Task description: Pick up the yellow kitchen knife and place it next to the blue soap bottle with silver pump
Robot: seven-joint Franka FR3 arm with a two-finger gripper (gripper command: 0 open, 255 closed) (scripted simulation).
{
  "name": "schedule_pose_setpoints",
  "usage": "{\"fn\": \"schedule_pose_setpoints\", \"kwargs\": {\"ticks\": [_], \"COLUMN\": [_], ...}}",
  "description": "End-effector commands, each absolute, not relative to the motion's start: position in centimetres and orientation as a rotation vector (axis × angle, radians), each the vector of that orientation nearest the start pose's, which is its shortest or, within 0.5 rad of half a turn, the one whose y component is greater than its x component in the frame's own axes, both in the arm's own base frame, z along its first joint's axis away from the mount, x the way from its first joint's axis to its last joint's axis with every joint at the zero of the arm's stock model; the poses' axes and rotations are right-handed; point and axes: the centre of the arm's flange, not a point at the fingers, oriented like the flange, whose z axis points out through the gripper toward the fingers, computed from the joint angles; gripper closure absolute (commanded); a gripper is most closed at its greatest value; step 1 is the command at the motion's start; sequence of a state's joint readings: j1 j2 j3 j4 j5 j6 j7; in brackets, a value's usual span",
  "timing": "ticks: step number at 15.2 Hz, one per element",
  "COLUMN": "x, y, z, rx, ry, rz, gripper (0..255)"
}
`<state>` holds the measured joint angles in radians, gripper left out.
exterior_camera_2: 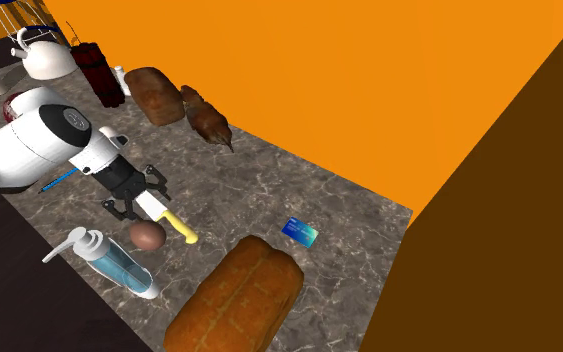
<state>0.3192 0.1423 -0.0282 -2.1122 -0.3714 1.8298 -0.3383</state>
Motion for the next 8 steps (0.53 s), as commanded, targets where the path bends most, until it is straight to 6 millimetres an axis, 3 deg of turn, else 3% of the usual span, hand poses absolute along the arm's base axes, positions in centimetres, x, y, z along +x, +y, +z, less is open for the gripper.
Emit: {"fn": "schedule_pose_setpoints", "kwargs": {"ticks": [1, 4, 8], "x": [50.3, 50.3, 51.5], "y": [12.0, 12.0, 14.2], "z": [32.6, 32.6, 36.9], "rx": [-3.117, -3.117, -3.117], "ry": [-1.323, -1.323, -1.323], "rz": [0.742, 0.742, 0.742], "gripper": [0, 0, 0]}}
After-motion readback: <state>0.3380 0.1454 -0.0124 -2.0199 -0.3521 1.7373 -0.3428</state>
